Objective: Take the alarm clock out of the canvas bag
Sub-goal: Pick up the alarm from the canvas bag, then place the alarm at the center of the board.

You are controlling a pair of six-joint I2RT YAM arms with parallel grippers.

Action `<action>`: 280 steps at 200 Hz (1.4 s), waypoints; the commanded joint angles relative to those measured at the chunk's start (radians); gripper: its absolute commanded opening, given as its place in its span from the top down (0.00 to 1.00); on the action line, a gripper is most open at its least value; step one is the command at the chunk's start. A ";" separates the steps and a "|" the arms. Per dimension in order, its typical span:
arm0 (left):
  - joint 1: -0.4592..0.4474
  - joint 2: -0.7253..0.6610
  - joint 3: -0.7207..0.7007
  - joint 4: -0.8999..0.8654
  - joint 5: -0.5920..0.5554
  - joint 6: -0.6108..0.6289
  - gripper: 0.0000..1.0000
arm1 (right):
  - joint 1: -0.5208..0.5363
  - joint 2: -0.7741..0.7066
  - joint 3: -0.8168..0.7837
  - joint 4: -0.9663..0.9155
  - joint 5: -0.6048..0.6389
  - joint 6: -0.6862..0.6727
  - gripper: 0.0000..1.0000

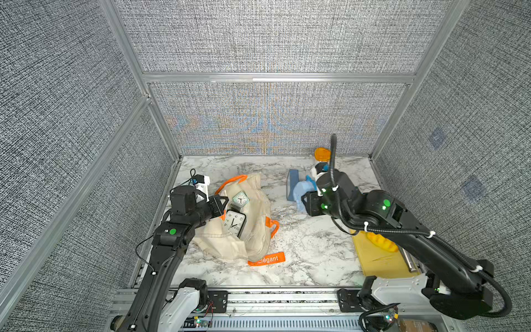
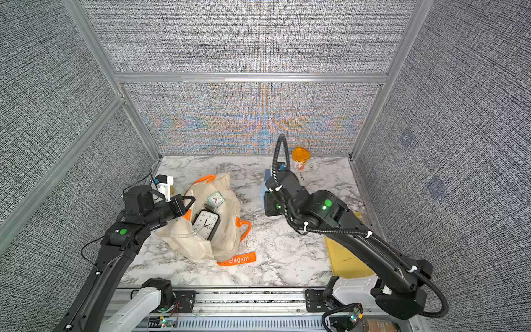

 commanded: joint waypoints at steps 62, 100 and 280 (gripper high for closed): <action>-0.063 0.040 0.013 0.091 0.066 0.082 0.99 | -0.521 -0.059 -0.365 0.329 -0.098 -0.293 0.57; -0.086 0.067 0.008 0.102 0.082 0.099 0.99 | -0.591 0.068 -0.421 0.500 -0.174 -0.348 0.57; -0.088 0.142 0.032 0.126 0.082 0.072 0.99 | -0.638 0.466 -0.421 0.805 -0.175 -0.448 0.57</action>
